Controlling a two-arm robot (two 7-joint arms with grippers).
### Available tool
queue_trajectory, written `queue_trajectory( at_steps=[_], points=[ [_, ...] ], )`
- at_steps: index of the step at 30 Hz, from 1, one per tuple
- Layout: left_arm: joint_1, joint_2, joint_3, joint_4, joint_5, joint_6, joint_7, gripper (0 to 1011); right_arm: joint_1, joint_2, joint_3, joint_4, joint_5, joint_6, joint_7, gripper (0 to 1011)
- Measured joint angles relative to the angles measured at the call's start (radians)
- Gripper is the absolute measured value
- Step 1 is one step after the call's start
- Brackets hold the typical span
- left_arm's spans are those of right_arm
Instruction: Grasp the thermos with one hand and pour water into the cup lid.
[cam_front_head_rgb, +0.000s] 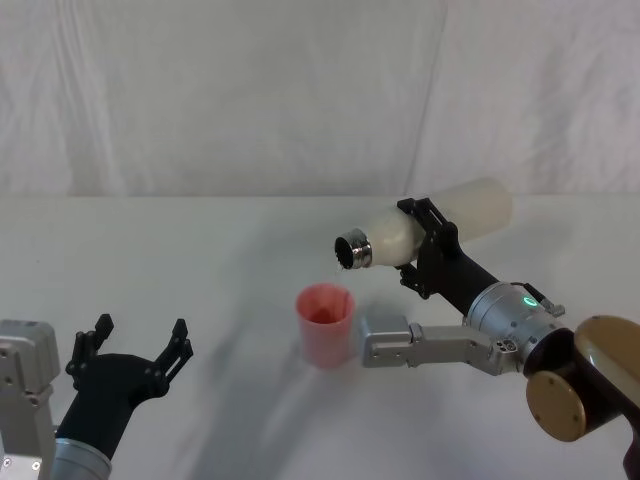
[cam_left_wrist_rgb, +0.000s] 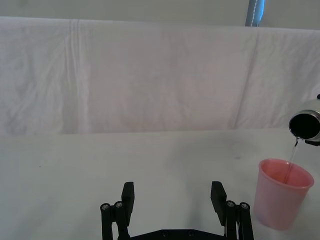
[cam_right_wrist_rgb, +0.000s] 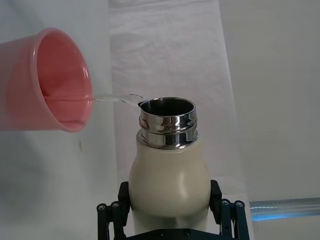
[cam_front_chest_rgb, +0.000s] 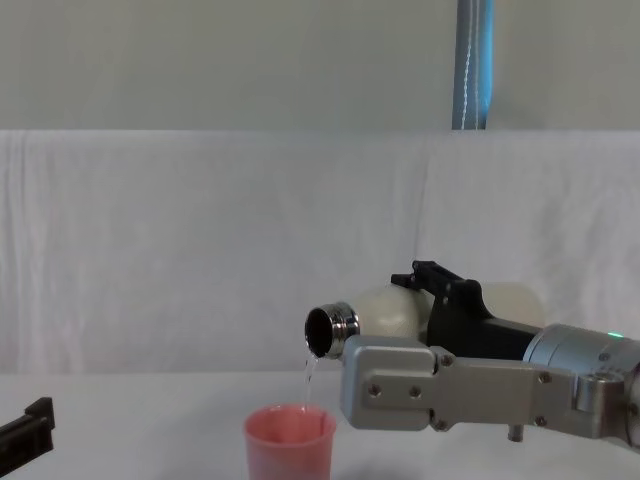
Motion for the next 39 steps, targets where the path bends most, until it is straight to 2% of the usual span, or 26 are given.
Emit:
queue_trajectory(
  at_steps=[39],
  points=[
    [0.0,0.0,0.0,0.0,0.0,0.0,0.0,1001,-0.004,0.003,0.001,-0.007,-0.002,0.001,0.001,961]
  ],
)
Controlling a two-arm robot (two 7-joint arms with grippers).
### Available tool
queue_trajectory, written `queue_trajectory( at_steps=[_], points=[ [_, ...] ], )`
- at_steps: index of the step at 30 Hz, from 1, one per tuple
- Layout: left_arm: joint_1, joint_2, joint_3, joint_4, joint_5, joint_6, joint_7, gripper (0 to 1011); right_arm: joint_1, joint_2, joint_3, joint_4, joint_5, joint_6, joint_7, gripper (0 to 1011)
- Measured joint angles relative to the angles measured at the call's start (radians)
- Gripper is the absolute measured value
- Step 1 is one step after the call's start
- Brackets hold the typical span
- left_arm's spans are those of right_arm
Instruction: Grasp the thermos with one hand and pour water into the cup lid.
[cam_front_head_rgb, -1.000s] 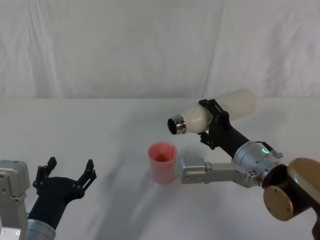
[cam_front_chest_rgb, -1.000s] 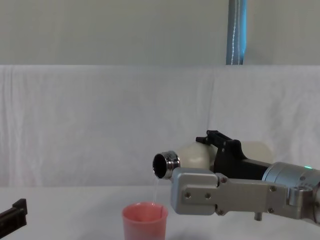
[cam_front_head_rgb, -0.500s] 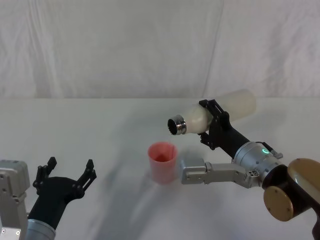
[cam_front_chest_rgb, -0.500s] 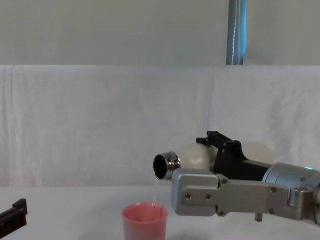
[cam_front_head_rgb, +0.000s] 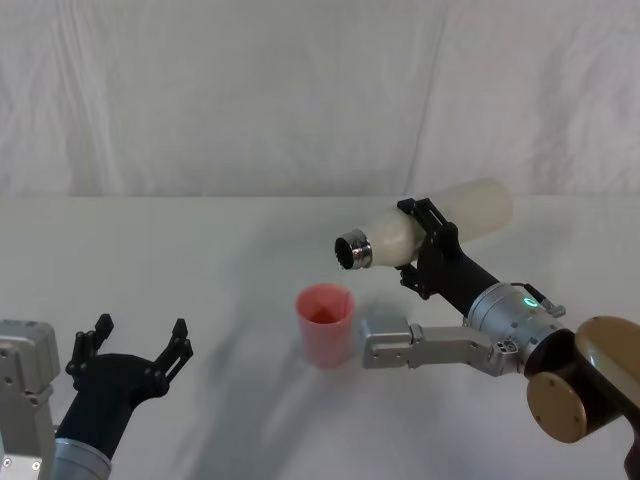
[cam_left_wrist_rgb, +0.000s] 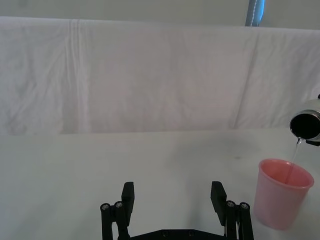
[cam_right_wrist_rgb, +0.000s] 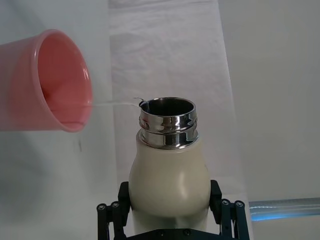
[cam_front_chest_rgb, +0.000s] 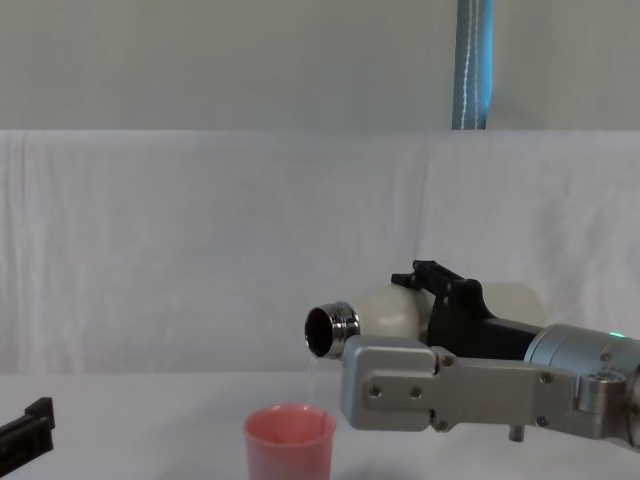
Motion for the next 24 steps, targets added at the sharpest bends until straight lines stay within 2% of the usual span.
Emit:
queue_trajectory(
  at_steps=[24],
  points=[
    [0.0,0.0,0.0,0.0,0.0,0.0,0.0,1001,0.006,-0.002,0.001,0.004,0.003,-0.003,0.005,961]
  ],
)
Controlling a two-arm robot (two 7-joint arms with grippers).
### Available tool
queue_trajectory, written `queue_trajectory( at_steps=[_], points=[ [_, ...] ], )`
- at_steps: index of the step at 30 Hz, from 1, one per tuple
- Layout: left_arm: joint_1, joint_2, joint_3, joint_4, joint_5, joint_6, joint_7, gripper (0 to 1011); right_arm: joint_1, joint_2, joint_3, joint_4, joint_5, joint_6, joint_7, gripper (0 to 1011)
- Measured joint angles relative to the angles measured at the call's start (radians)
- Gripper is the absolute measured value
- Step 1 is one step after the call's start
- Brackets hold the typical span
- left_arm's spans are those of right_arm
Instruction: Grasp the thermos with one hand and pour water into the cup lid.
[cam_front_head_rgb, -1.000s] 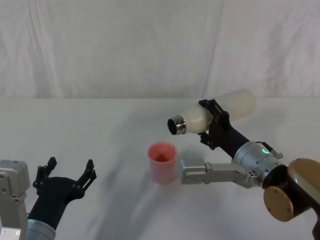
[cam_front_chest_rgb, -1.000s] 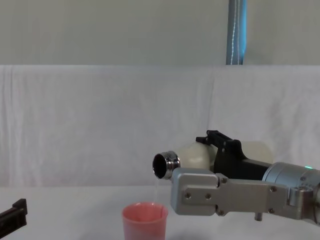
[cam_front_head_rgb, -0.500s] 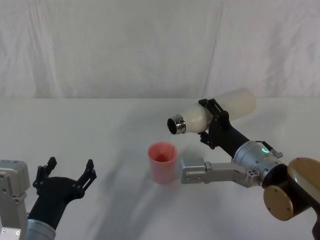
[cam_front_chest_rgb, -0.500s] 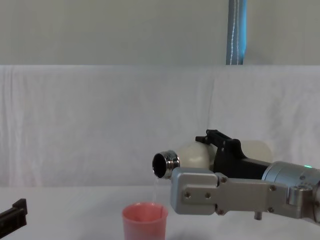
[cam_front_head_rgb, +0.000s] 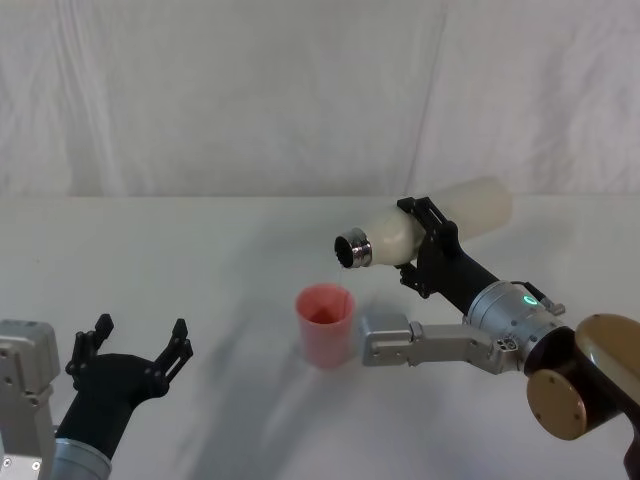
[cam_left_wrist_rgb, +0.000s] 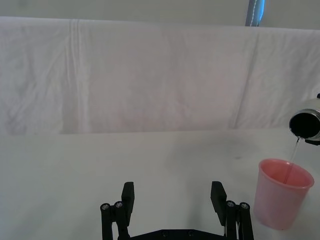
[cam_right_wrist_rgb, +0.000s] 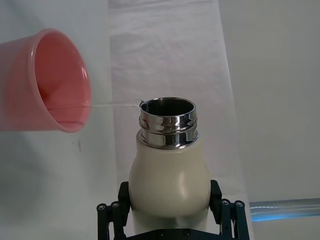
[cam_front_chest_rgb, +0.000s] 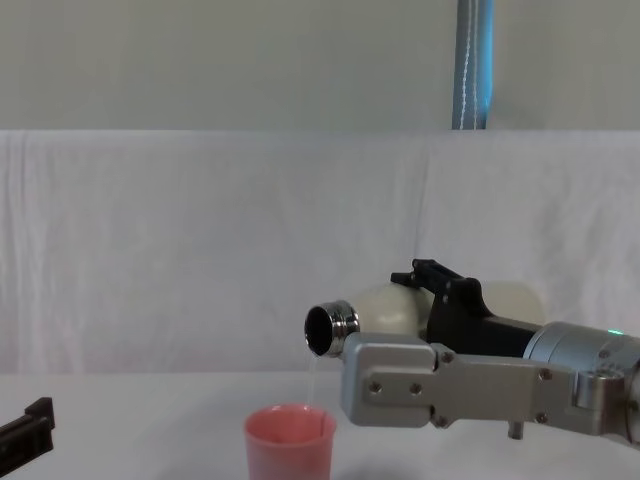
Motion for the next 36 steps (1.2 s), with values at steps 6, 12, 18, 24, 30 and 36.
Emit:
queue_trajectory(
  at_steps=[6,12,18,24,30,36],
  points=[
    [0.0,0.0,0.0,0.0,0.0,0.0,0.0,1001,-0.002,0.0,0.002,0.0,0.022,-0.018,0.013,961],
    [0.0,0.0,0.0,0.0,0.0,0.0,0.0,1001,-0.008,0.001,0.005,-0.003,0.038,-0.024,0.023,961],
    [0.0,0.0,0.0,0.0,0.0,0.0,0.0,1001,-0.018,0.002,0.012,-0.015,0.057,-0.025,0.036,961],
    [0.0,0.0,0.0,0.0,0.0,0.0,0.0,1001,-0.037,0.0,0.039,-0.048,0.113,-0.022,0.07,961],
    [0.0,0.0,0.0,0.0,0.0,0.0,0.0,1001,-0.06,-0.004,0.079,-0.105,0.19,-0.011,0.119,961],
    [0.0,0.0,0.0,0.0,0.0,0.0,0.0,1001,-0.087,-0.018,0.132,-0.17,0.287,0.018,0.172,961]
  ],
)
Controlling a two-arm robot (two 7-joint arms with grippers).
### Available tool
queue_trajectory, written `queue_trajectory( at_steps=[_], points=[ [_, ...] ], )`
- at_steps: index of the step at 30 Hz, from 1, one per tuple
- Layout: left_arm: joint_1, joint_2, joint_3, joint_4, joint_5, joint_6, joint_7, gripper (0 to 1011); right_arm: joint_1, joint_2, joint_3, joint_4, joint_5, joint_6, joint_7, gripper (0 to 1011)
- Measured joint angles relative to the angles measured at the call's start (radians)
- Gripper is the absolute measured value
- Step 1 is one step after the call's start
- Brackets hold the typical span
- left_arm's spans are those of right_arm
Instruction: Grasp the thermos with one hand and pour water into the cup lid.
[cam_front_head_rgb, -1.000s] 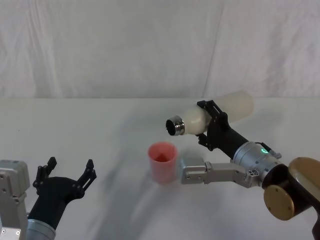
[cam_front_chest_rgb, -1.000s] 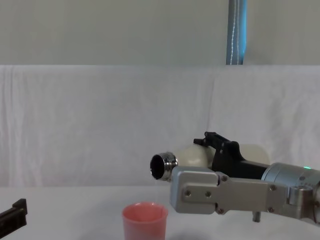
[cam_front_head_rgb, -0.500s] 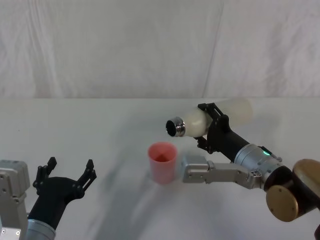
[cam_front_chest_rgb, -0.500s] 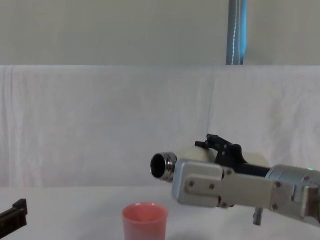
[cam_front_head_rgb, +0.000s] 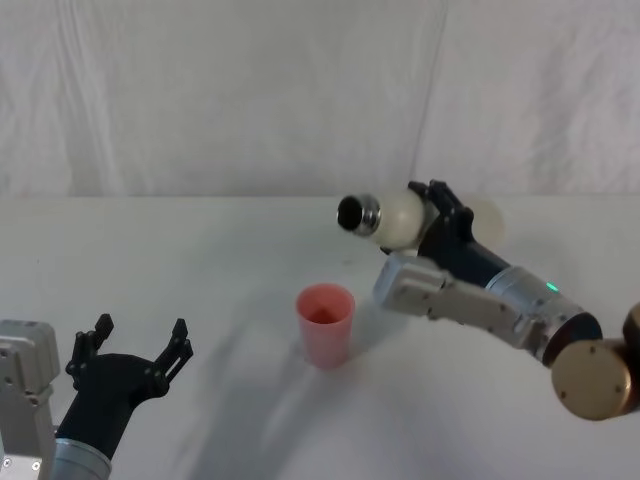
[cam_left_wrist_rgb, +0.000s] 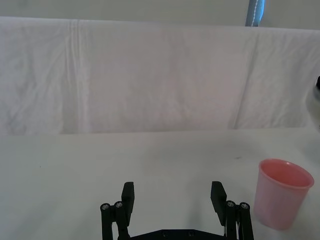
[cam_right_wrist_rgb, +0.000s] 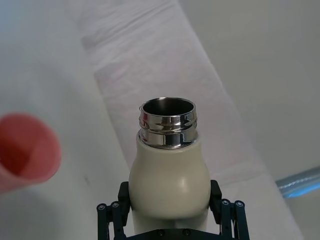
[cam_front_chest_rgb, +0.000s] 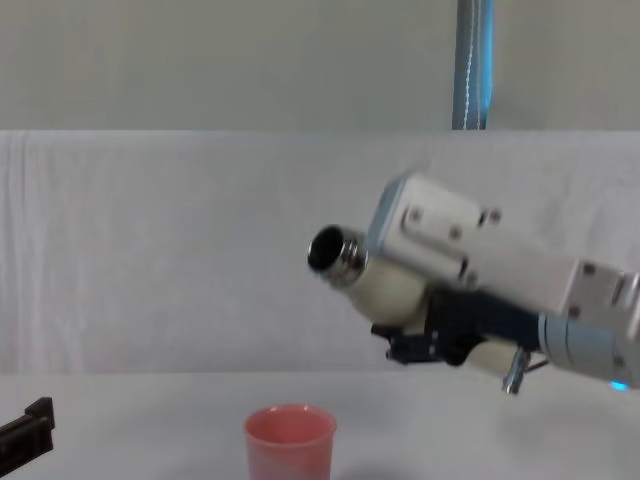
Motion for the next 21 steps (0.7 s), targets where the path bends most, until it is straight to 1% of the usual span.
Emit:
queue_trajectory(
  at_steps=[1,2,4,5,6,7,9,10,11,12,13,14,15,16,17,21],
  points=[
    [0.0,0.0,0.0,0.0,0.0,0.0,0.0,1001,-0.004,-0.003,0.01,-0.009,0.02,0.004,0.01,961],
    [0.0,0.0,0.0,0.0,0.0,0.0,0.0,1001,-0.012,-0.009,0.026,-0.021,0.057,0.011,0.027,961],
    [0.0,0.0,0.0,0.0,0.0,0.0,0.0,1001,-0.021,-0.016,0.044,-0.035,0.093,0.018,0.043,961],
    [0.0,0.0,0.0,0.0,0.0,0.0,0.0,1001,-0.03,-0.024,0.064,-0.049,0.139,0.026,0.061,961],
    [0.0,0.0,0.0,0.0,0.0,0.0,0.0,1001,-0.036,-0.028,0.076,-0.056,0.166,0.031,0.071,961],
    [0.0,0.0,0.0,0.0,0.0,0.0,0.0,1001,-0.047,-0.036,0.095,-0.07,0.21,0.04,0.089,961],
    [0.0,0.0,0.0,0.0,0.0,0.0,0.0,1001,-0.059,-0.044,0.118,-0.085,0.263,0.048,0.109,961],
    [0.0,0.0,0.0,0.0,0.0,0.0,0.0,1001,-0.07,-0.049,0.133,-0.099,0.304,0.057,0.122,961],
    [0.0,0.0,0.0,0.0,0.0,0.0,0.0,1001,-0.076,-0.051,0.143,-0.108,0.328,0.063,0.13,961],
    [0.0,0.0,0.0,0.0,0.0,0.0,0.0,1001,-0.076,-0.051,0.143,-0.108,0.328,0.063,0.13,961],
    [0.0,0.0,0.0,0.0,0.0,0.0,0.0,1001,-0.088,-0.055,0.159,-0.122,0.367,0.076,0.142,961],
    [0.0,0.0,0.0,0.0,0.0,0.0,0.0,1001,-0.093,-0.056,0.167,-0.129,0.387,0.083,0.147,961],
    [0.0,0.0,0.0,0.0,0.0,0.0,0.0,1001,-0.106,-0.059,0.183,-0.144,0.425,0.1,0.156,961],
    [0.0,0.0,0.0,0.0,0.0,0.0,0.0,1001,-0.112,-0.061,0.19,-0.152,0.442,0.108,0.159,961],
    [0.0,0.0,0.0,0.0,0.0,0.0,0.0,1001,-0.122,-0.062,0.202,-0.165,0.47,0.125,0.162,961],
    [0.0,0.0,0.0,0.0,0.0,0.0,0.0,1001,-0.148,-0.067,0.229,-0.194,0.526,0.165,0.165,961]
  ],
)
